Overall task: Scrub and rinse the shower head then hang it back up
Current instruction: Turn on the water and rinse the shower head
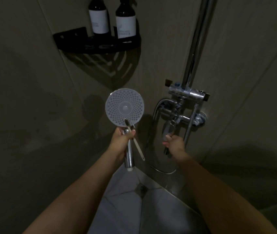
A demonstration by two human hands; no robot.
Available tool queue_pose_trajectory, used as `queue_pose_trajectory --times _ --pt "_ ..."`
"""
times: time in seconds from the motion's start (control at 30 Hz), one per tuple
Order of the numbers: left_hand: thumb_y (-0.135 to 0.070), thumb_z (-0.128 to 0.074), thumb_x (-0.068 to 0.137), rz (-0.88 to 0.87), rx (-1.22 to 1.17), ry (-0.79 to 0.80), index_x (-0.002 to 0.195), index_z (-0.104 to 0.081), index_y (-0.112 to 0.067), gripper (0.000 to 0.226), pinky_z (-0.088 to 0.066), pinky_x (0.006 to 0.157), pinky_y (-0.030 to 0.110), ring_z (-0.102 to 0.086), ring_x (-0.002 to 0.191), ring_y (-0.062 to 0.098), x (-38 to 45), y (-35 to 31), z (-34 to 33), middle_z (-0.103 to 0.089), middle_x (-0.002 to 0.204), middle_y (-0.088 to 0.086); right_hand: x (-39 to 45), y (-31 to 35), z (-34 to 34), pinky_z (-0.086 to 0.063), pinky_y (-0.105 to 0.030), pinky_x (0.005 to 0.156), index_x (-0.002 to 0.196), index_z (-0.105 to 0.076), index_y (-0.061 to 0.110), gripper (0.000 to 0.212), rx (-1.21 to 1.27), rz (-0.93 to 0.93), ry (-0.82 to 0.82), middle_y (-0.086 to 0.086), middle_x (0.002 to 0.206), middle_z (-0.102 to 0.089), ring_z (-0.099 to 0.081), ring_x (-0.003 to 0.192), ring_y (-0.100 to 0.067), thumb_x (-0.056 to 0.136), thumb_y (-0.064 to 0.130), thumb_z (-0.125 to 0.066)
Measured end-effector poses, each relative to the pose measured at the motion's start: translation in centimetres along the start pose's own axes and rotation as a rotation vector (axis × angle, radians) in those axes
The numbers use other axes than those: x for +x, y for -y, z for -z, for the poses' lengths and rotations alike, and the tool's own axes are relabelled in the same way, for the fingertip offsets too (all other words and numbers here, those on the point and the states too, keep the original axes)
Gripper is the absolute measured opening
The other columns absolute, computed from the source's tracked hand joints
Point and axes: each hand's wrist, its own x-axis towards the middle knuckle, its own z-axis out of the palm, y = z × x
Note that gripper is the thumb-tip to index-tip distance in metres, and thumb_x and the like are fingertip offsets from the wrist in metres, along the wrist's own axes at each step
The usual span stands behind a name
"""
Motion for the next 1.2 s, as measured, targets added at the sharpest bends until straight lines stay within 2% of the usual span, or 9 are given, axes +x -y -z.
queue_pose_trajectory --times 0.13,0.2,0.3,0.43,0.57,0.77,1.07,1.13,1.2 --pt "0.001 -0.054 0.088 0.018 0.030 0.008 0.094 -0.052 -0.019 0.021 -0.051 0.058 0.017 -0.057 0.071 0.009 0.1 0.2 -0.7 -0.058 0.083 -0.001 0.5 -0.5 0.1 -0.040 -0.026 0.057 0.060 -0.050 0.015 0.034 -0.051 0.025 0.002 -0.005 0.061 -0.051 -0.053 0.047 -0.012 0.091 0.000 -0.049" --pt "0.000 -0.055 0.088 0.041 0.034 0.011 0.094 -0.051 -0.018 0.019 -0.049 0.061 0.021 -0.056 0.071 0.010 0.2 0.4 -1.3 -0.058 0.083 0.000 0.6 -0.5 0.2 -0.042 -0.019 0.051 0.059 -0.049 0.014 0.035 -0.068 0.026 0.011 -0.006 0.060 -0.050 -0.052 0.034 -0.001 0.091 0.001 -0.050" --pt "0.000 -0.055 0.088 0.064 0.023 0.027 0.106 -0.049 -0.012 0.022 -0.049 0.066 0.025 -0.056 0.073 0.014 0.2 0.7 -2.0 -0.057 0.085 0.002 0.6 -0.3 0.3 -0.039 -0.008 0.037 0.061 -0.050 0.011 0.033 -0.070 0.039 0.033 -0.006 0.063 -0.051 -0.051 0.030 0.005 0.091 -0.001 -0.047" --pt "0.003 -0.053 0.089 0.070 0.002 0.044 0.099 -0.050 -0.013 0.019 -0.049 0.072 0.027 -0.056 0.074 0.015 -0.1 1.1 -2.7 -0.057 0.084 0.004 0.4 -0.1 0.4 -0.040 -0.007 0.037 0.063 -0.051 0.012 0.032 -0.077 0.050 0.061 -0.006 0.063 -0.052 -0.052 0.031 0.004 0.092 0.000 -0.046" --pt "0.005 -0.051 0.089 0.074 -0.004 0.078 0.107 -0.049 -0.010 0.023 -0.048 0.072 0.027 -0.055 0.073 0.014 -0.5 1.7 -2.9 -0.057 0.082 0.003 0.4 0.1 0.4 -0.039 -0.007 0.035 0.063 -0.049 0.013 0.034 -0.087 0.046 0.087 -0.008 0.065 -0.052 -0.051 0.029 0.002 0.094 0.001 -0.044" --pt "0.005 -0.049 0.090 0.070 -0.003 0.078 0.111 -0.048 -0.009 0.026 -0.047 0.073 0.026 -0.053 0.073 0.013 -0.8 1.8 -3.2 -0.056 0.083 0.003 0.3 0.2 0.6 -0.042 -0.010 0.035 0.067 -0.048 0.012 0.031 -0.068 0.038 0.121 -0.022 0.091 -0.054 -0.051 0.027 -0.001 0.095 0.001 -0.042" --pt "0.006 -0.051 0.089 0.093 -0.020 0.068 0.115 -0.048 -0.007 0.029 -0.048 0.078 0.029 -0.054 0.075 0.015 -0.6 2.4 -3.1 -0.056 0.086 0.004 0.1 0.2 0.7 -0.045 -0.014 0.039 0.068 -0.049 0.010 0.029 -0.055 0.038 0.126 -0.025 0.089 -0.053 -0.053 0.028 -0.003 0.095 0.002 -0.042" --pt "0.005 -0.052 0.088 0.097 -0.016 0.069 0.113 -0.049 -0.008 0.029 -0.049 0.079 0.030 -0.057 0.077 0.015 -0.4 2.6 -2.8 -0.058 0.088 0.004 0.0 0.2 0.7 -0.044 -0.013 0.039 0.080 -0.057 0.000 0.021 -0.108 0.044 0.105 -0.023 0.087 -0.055 -0.053 0.029 -0.002 0.095 0.004 -0.043" --pt "0.004 -0.054 0.087 0.100 -0.009 0.068 0.112 -0.050 -0.009 0.028 -0.050 0.080 0.030 -0.058 0.078 0.015 -0.1 2.9 -2.6 -0.059 0.088 0.003 -0.7 0.2 0.5 -0.044 -0.015 0.041 0.108 -0.057 -0.007 0.025 -0.131 0.040 0.066 -0.017 0.080 -0.057 -0.055 0.033 -0.002 0.096 0.010 -0.044"
